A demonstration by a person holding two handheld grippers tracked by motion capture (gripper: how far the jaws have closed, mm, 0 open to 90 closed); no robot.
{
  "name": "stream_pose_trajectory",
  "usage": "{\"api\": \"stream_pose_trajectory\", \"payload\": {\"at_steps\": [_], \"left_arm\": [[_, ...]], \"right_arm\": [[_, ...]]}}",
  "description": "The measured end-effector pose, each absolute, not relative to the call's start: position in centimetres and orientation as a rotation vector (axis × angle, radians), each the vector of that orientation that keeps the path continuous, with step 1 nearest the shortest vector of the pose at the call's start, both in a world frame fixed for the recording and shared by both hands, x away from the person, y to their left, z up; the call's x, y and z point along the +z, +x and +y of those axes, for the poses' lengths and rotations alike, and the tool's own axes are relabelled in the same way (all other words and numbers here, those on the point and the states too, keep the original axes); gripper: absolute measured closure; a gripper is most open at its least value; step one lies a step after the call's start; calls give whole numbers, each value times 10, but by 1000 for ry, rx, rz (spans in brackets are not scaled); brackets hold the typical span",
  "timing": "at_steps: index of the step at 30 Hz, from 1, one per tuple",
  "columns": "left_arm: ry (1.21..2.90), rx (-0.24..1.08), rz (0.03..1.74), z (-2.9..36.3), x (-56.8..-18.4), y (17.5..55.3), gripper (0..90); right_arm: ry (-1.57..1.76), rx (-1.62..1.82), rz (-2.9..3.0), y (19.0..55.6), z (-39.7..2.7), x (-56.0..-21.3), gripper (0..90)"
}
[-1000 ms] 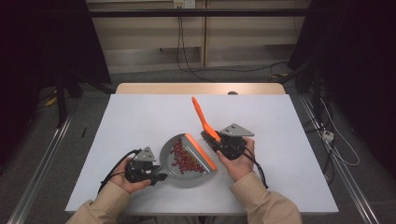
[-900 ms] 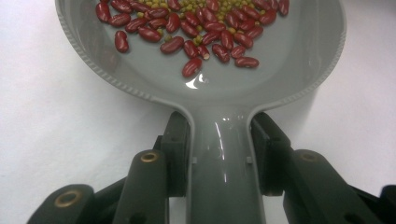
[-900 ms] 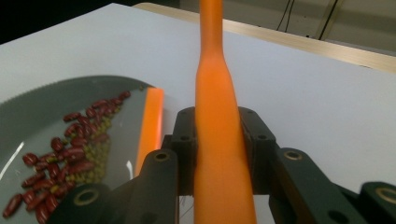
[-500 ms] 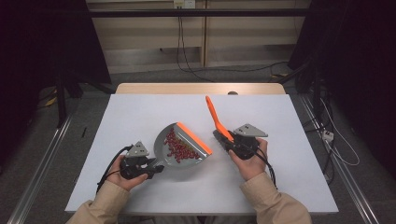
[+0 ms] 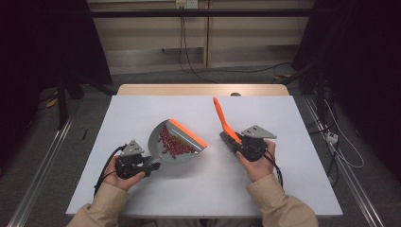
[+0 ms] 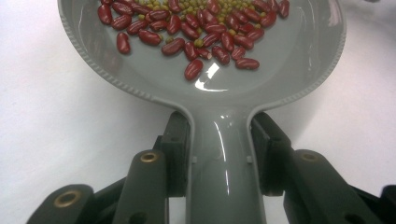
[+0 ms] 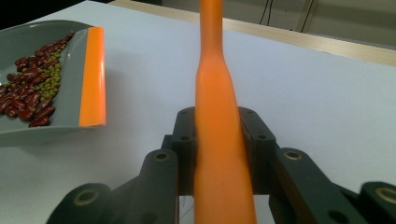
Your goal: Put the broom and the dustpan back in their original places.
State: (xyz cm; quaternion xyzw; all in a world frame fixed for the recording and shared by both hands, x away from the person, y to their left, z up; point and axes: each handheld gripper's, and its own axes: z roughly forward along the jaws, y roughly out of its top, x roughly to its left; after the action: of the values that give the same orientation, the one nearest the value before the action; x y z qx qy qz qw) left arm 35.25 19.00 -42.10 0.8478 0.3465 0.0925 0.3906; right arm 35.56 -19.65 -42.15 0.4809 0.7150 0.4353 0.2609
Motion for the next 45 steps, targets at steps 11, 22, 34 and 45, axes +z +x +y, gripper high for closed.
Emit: {"api": "stream_pose_trajectory", "payload": {"at_steps": [11, 22, 34, 45], "left_arm": [[2114, 279, 957, 201, -421, 362, 630], [2085, 304, 1015, 206, -421, 366, 630], [2070, 329, 1094, 212, -425, 372, 630], [2054, 339, 1201, 221, -433, 377, 630]], "right_arm": [[1340, 1181, 1904, 354, -210, -421, 711], [1367, 1163, 1854, 351, -230, -421, 712], [1389, 1149, 1823, 347, -245, -421, 711], [1397, 1145, 1803, 343, -255, -420, 711]]}}
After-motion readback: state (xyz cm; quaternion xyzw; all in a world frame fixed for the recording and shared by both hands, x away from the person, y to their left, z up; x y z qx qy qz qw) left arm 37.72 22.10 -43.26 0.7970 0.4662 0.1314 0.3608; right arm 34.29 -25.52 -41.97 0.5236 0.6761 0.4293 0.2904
